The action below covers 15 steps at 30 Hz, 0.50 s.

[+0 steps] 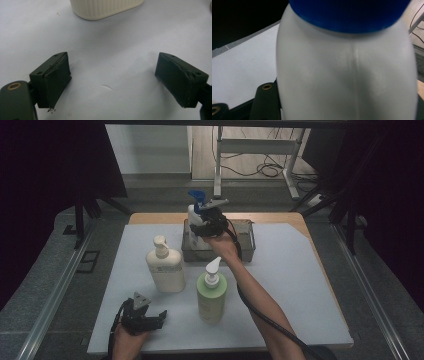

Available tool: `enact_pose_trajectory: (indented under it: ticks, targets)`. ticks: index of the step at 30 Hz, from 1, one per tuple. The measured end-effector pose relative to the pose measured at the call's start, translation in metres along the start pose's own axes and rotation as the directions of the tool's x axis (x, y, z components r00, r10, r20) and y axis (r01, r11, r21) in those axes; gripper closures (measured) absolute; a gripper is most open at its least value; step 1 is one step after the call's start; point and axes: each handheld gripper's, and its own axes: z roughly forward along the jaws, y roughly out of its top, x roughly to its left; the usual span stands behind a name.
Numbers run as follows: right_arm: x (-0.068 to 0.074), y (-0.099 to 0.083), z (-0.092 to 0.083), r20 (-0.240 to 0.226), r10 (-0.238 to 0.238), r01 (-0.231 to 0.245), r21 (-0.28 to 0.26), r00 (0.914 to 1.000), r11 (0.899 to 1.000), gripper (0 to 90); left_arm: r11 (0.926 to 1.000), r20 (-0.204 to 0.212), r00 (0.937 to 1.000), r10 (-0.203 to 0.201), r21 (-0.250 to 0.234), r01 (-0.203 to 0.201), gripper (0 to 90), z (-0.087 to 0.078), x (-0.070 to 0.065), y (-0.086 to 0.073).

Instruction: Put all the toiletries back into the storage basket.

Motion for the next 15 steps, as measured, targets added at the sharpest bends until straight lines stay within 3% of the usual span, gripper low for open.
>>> enact_pose_trajectory:
  ticks: [15]
  targets:
    - [0.000,-0.008,0.011,0.000,0.007,-0.007,0.036,1.0000,0.999,38.0,1.0000,0.000,1.0000,0.000,0.000,0.000,12.4,0.000,0.000,0.000]
